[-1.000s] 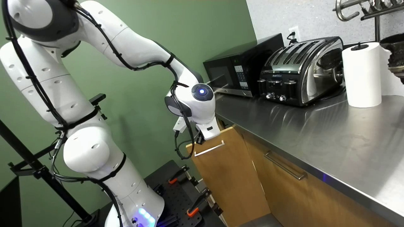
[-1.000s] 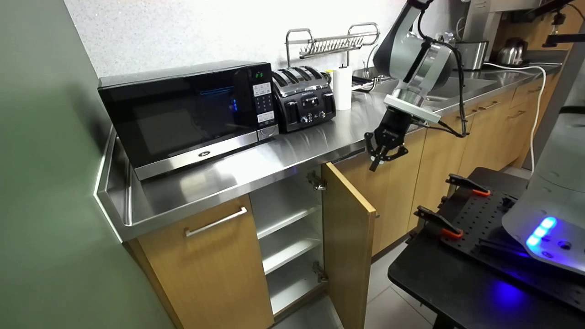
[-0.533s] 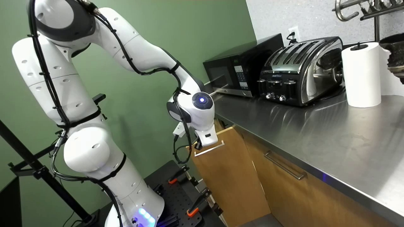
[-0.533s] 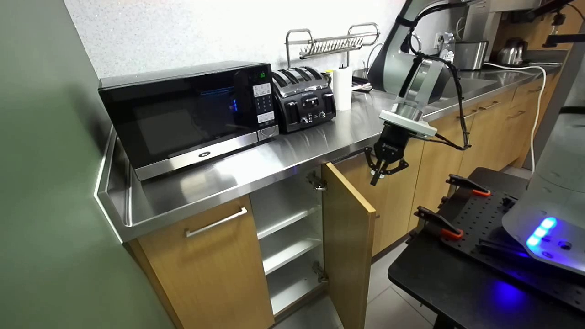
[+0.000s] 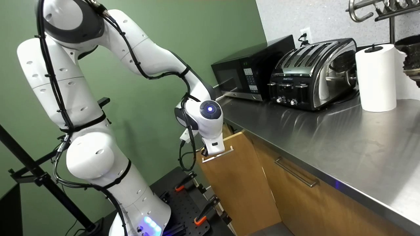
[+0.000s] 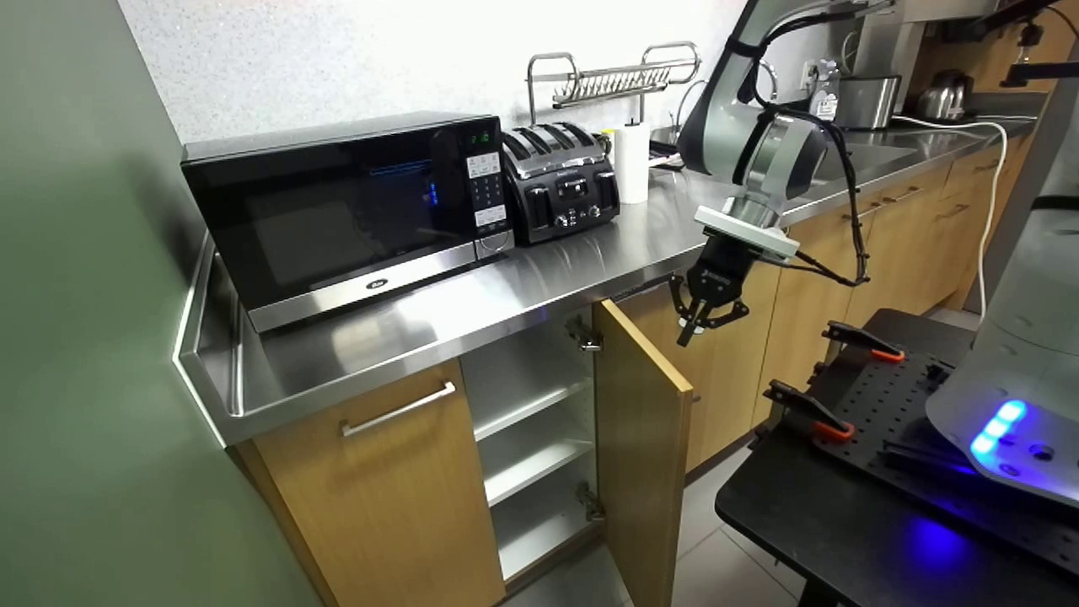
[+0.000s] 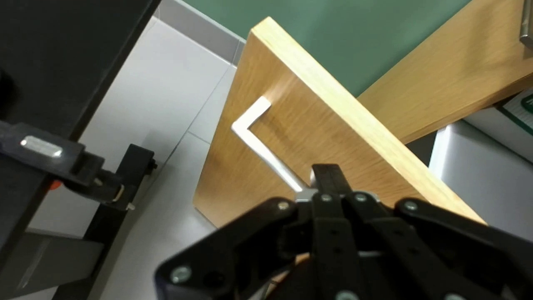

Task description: Close the second cupboard door from the left

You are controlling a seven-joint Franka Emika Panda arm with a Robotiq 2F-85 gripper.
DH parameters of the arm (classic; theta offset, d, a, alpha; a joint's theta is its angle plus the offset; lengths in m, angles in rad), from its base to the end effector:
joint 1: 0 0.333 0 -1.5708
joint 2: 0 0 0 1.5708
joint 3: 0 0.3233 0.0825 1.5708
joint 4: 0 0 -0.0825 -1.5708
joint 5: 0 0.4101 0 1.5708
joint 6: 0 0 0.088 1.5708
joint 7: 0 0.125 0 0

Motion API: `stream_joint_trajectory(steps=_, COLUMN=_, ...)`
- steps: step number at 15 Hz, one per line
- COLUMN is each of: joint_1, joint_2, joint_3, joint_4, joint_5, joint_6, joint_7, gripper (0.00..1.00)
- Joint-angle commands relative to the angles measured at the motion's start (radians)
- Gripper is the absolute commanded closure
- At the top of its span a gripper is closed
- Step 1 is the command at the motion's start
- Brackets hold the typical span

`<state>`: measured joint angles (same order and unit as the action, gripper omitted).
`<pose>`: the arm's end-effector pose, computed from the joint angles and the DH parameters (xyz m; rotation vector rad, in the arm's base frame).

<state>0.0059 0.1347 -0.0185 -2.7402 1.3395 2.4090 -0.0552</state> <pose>0.3490 0.0128 0.1209 -2.0538 1.4017 0.4512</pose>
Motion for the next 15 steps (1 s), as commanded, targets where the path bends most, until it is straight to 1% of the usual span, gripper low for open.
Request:
stream_joint_trajectory(steps=1, joint_1=-0.001, joint_2=0.07, joint_3=0.012, joint_4=0.04, joint_5=0.129, joint_6=-0.031, joint_7=-0.019, gripper=1.0)
stream_joint_trajectory(steps=5, joint_1=0.015, joint_2=0.159, joint_3=0.032, joint_4=0.094, joint_5=0.265, joint_6=-0.075, joint_7=-0.027, gripper=1.0)
stream_joint_trajectory(steps=8, joint_1=0.032, joint_2=0.234, joint_3=0.047, joint_4=0.141, joint_5=0.346, joint_6=-0.113, joint_7=-0.024, gripper=1.0)
stream_joint_trajectory(steps=11, joint_1=0.051, joint_2=0.308, joint_3=0.06, joint_4=0.197, joint_5=0.421, joint_6=-0.177, joint_7=-0.026, gripper=1.0)
stream_joint_trajectory(steps=15, joint_1=0.082, joint_2=0.379, joint_3=0.066, joint_4=0.278, joint_5=0.529, joint_6=-0.228, joint_7=-0.055, gripper=1.0)
